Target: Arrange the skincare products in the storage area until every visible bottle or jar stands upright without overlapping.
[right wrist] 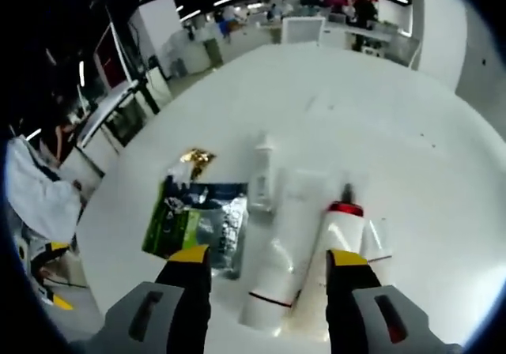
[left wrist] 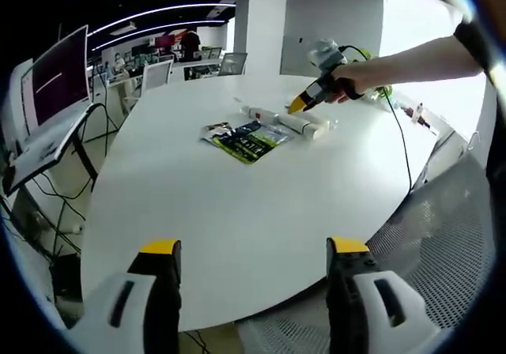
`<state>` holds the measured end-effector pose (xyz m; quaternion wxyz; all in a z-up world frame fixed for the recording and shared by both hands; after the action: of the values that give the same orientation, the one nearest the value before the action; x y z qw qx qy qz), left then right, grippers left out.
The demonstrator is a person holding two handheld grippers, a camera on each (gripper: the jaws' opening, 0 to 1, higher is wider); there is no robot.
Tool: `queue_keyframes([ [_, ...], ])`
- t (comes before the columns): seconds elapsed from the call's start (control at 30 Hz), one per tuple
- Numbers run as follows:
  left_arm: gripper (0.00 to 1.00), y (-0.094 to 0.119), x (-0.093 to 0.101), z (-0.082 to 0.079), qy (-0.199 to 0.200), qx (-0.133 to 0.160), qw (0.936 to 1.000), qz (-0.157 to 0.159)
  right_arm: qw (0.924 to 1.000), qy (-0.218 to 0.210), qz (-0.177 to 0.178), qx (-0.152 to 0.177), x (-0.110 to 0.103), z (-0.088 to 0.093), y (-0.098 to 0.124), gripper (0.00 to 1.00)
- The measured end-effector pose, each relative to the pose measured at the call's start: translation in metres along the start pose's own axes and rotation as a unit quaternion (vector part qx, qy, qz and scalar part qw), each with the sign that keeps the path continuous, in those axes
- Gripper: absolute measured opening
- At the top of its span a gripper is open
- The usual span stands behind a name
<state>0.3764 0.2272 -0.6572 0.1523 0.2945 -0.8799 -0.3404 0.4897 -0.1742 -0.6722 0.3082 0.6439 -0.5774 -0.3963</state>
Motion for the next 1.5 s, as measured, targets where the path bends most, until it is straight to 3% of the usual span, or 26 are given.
queue_keyframes([
  [0.17, 0.69, 0.0, 0.0, 0.0, 0.001, -0.002, 1.0, -0.001, 0.9998, -0.008, -0.02, 0.003, -0.003, -0.004, -0.003, 0.58],
  [0.33, 0.69, 0.0, 0.0, 0.0, -0.001, -0.004, 1.0, -0.001, 0.9999, -0.004, -0.009, 0.001, -0.005, -0.01, -0.01, 0.59],
  [0.57, 0.69, 0.0, -0.002, 0.001, 0.002, -0.005, 1.0, -0.004, 0.9995, 0.002, -0.001, -0.032, -0.002, -0.01, -0.025, 0.59],
  [0.87, 0.68, -0.001, -0.001, 0.002, -0.003, -0.012, 0.9999, -0.002, 0.9993, -0.01, 0.01, -0.034, 0.013, -0.021, -0.035, 0.5],
  [1.03, 0.68, -0.001, -0.002, 0.003, -0.002, -0.018, 0.9998, -0.002, 0.997, -0.011, 0.032, -0.069, 0.017, -0.023, -0.044, 0.45],
  [1.5, 0.68, -0.002, -0.005, 0.007, -0.002, -0.03, 0.9995, -0.01, 0.9915, -0.011, 0.05, -0.119, 0.025, -0.034, -0.054, 0.4],
])
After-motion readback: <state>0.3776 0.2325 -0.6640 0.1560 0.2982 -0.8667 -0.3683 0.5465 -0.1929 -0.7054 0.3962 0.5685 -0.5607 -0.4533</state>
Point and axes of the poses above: the point that each gripper's makers call its tool centre point, and the gripper's own axes: y roughly backward along the fingers, x roughly to its right, z roughly out of its underside, the point moved 9 cm from there along y, roughly backward along the fingers, and after that the axes turned 5 degrees about -x, right-handed, at the moved point
